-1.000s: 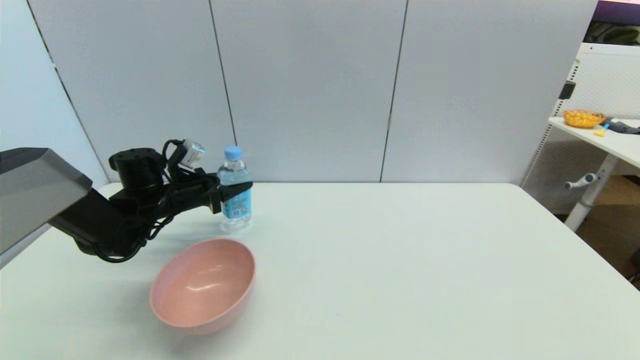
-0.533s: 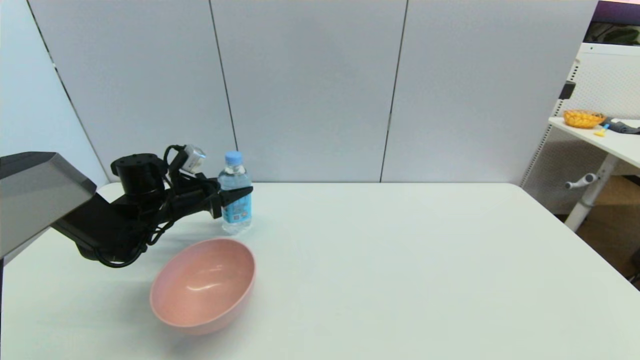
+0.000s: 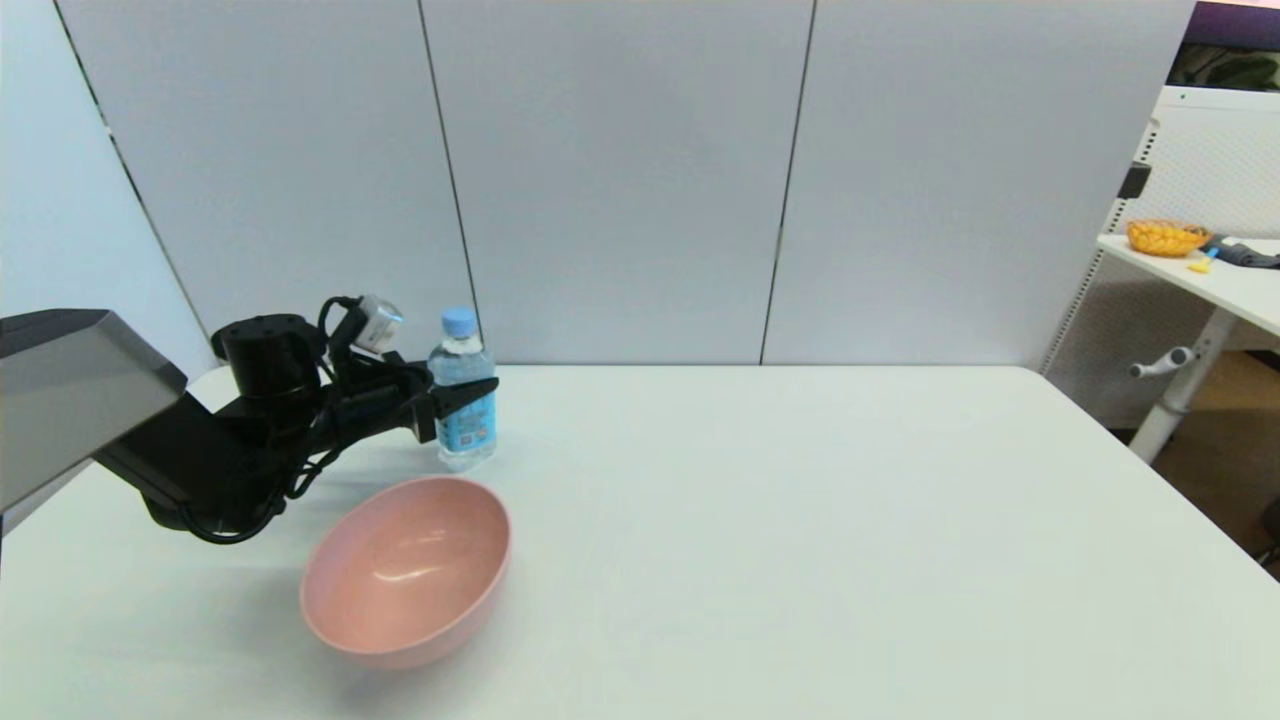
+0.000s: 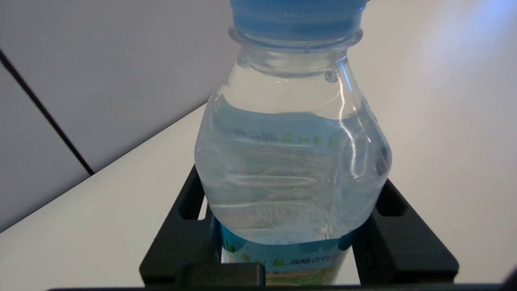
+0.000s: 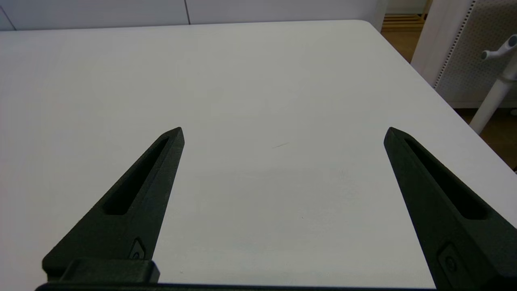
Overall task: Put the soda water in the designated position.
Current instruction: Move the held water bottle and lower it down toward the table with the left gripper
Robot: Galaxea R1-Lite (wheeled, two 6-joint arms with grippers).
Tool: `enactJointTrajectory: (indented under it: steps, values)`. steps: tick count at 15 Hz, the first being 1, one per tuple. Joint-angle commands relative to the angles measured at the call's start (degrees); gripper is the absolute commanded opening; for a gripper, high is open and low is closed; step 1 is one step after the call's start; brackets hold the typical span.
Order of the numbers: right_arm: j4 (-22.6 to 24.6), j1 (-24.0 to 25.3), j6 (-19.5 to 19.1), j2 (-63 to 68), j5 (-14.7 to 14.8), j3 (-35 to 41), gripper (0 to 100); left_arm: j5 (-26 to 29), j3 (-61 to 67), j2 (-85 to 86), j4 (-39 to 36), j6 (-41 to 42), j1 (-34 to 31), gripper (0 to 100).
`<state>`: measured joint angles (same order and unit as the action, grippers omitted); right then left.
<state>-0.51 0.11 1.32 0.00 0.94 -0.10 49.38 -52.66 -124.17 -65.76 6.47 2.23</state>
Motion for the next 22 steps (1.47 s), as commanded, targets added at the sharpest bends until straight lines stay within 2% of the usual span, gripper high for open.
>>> enactJointTrajectory:
  steps: [1,22]
  values:
    - [-0.02,0.07,0.00,0.00,0.03,0.01,100,0.27,0.98,0.42,-0.78,0.03,-0.47,0]
    - [-0.02,-0.02,0.00,0.09,-0.06,0.01,100,0.10,5.20,1.04,-4.03,-0.23,-1.79,0]
